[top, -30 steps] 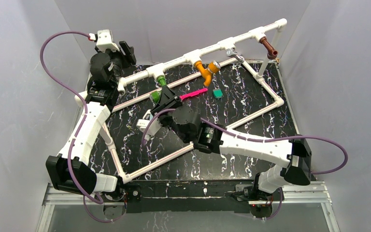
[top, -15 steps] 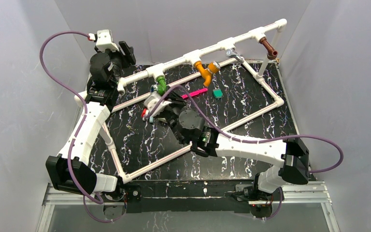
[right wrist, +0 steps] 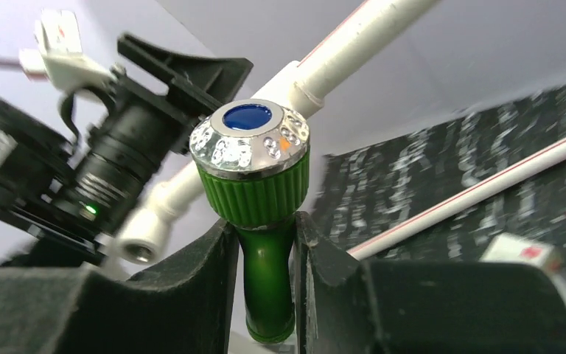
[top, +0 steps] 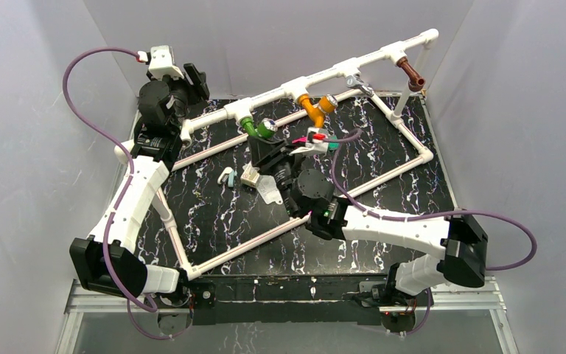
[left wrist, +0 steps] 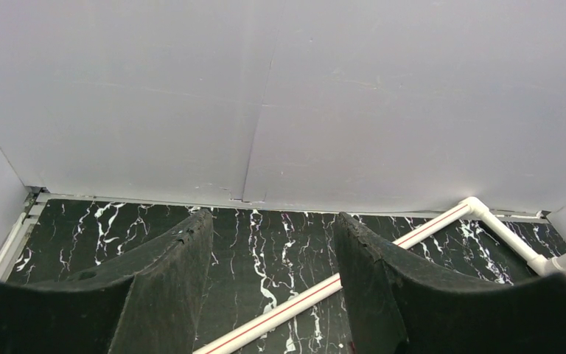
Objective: Install the water faucets
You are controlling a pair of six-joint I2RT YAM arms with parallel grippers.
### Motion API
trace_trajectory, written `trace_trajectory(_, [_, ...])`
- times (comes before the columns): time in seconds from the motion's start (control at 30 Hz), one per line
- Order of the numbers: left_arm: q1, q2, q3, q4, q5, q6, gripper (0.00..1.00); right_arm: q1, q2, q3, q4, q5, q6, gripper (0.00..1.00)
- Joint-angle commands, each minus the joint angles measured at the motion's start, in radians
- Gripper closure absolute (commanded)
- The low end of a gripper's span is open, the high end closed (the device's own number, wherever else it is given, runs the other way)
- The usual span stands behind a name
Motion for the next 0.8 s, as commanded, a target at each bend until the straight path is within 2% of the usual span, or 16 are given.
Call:
trace_trajectory(0.0, [-0.009, 0.158, -0.156, -0.316, -0.004, 0.004, 0.41, -0.005, -0.068, -0.048, -0.029, 0.067, 0.639, 0.99])
trace_trajectory(0.1, [-0.009, 0.157, -0.157, -0.316, -0.001, 0.002, 0.41, -0.024, -0.064, -0.087, -0.019, 0.022, 0.866, 0.99])
trace_trajectory(0.17, [-0.009, 0.155, -0.157, -0.314, 0.001, 0.001, 0.41, -0.033, -0.051, -0.097, 0.006, -0.012, 0.959, 0.99])
trace_trajectory(0.3, [-0.009, 0.153, -0.156, -0.314, 0.002, 0.000, 0.41, -0.036, -0.033, -0.051, 0.000, -0.060, 0.968, 0.99])
trace_trajectory(0.43, [-0.009, 0.154, -0.157, -0.315, 0.003, 0.000, 0.41, -0.036, -0.050, -0.026, -0.058, -0.078, 0.921, 0.58])
trace_trajectory(0.5, [-0.009, 0.155, -0.156, -0.314, 0.003, 0.000, 0.41, -0.036, -0.069, -0.034, -0.082, -0.073, 0.888, 0.43])
trace_trajectory(0.6, [-0.009, 0.154, -0.158, -0.314, 0.000, 0.000, 0.41, -0.036, -0.104, -0.058, -0.129, -0.073, 0.861, 0.26])
trace_trajectory(0.7, [-0.009, 0.155, -0.156, -0.315, 0.000, 0.000, 0.41, -0.037, -0.145, -0.078, -0.180, -0.099, 0.819, 0.14])
trace_trajectory(0.77, [-0.009, 0.156, -0.156, -0.314, -0.001, 0.001, 0.41, -0.036, -0.182, -0.079, -0.230, -0.122, 0.778, 0.10])
